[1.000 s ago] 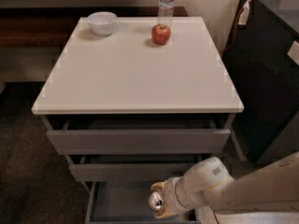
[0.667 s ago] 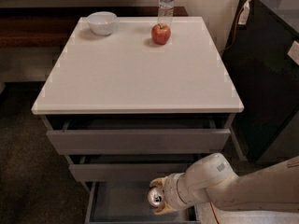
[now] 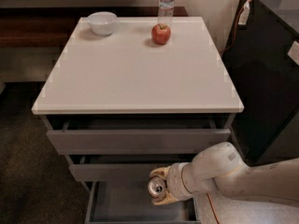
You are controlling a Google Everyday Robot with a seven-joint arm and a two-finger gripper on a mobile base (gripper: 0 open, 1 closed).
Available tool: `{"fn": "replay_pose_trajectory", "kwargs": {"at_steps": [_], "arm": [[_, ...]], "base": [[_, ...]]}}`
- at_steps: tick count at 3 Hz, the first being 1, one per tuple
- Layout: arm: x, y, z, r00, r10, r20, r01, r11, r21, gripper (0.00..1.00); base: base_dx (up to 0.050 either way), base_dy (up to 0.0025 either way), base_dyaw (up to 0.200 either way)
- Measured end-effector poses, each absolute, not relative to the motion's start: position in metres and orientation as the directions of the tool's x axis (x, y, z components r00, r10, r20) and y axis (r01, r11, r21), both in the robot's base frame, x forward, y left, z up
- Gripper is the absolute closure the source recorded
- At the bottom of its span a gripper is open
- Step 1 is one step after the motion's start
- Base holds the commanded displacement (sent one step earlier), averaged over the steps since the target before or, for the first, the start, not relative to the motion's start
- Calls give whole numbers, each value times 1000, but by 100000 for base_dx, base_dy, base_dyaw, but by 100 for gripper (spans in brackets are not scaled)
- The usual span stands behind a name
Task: Pick coke can from bottom drawer and place on counter
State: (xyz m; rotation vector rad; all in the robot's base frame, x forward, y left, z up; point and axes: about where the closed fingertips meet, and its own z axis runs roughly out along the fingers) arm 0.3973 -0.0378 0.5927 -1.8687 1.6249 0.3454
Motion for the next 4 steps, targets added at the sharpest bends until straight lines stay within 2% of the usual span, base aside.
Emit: {"fn": "replay_pose_trajectory", "kwargs": {"at_steps": [3,4], "arm": [[403,-44,626,226,-750,-621,-951,-32,-307,100],[406,-51,645,183,-661,-727,-966,14,-257,100]], "base": [[0,0,0],[0,0,0]]}}
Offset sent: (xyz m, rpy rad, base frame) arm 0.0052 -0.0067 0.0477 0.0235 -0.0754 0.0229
